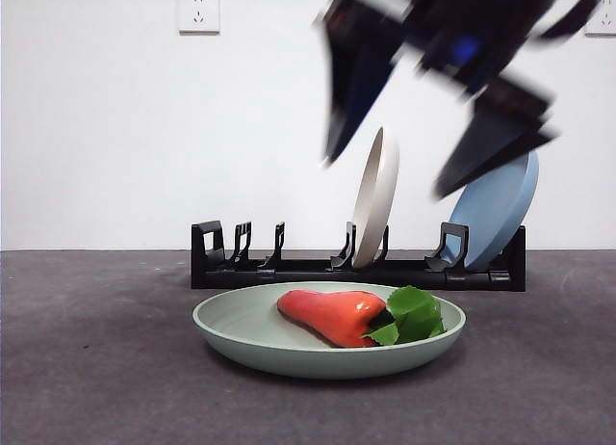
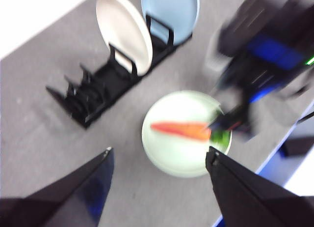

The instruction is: Take the green plate from the plate rack,put the plate on the table,take the carrot from the table,put the carrot in the plate

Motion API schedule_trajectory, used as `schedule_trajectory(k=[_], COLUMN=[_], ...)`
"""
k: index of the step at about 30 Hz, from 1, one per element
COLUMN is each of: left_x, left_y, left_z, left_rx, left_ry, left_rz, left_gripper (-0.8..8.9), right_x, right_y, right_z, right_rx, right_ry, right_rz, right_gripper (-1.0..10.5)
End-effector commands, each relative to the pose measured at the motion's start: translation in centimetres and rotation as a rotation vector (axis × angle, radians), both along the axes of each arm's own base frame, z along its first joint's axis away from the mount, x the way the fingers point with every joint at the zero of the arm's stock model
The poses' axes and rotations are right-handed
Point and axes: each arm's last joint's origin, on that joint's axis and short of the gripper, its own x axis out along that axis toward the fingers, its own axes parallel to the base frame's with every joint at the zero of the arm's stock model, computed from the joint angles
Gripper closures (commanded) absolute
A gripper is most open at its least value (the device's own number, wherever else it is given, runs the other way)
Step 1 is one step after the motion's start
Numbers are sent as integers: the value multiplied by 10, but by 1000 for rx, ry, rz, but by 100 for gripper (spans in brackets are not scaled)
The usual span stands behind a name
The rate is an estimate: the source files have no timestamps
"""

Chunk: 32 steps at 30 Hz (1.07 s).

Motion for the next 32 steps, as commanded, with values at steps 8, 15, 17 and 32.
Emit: schedule_trajectory(k=[8, 15, 17, 32], left_x=[-4, -6, -7, -7], left_y=[2, 1, 0, -1], left_z=[-6, -7, -7, -7], left_rx=[40, 7, 0, -6], left_ry=[85, 132, 147, 157], left_rz=[-80, -143, -172, -194], left_gripper=[503, 744, 828, 815], right_x=[-75, -101, -105, -109], right_y=[-62, -86, -89, -93], right_z=[42, 55, 58, 61], right_rx=[-1, 37, 54, 67], right_ry=[130, 84, 64, 43], right_rz=[54, 56, 58, 50], right_gripper=[352, 622, 919, 946])
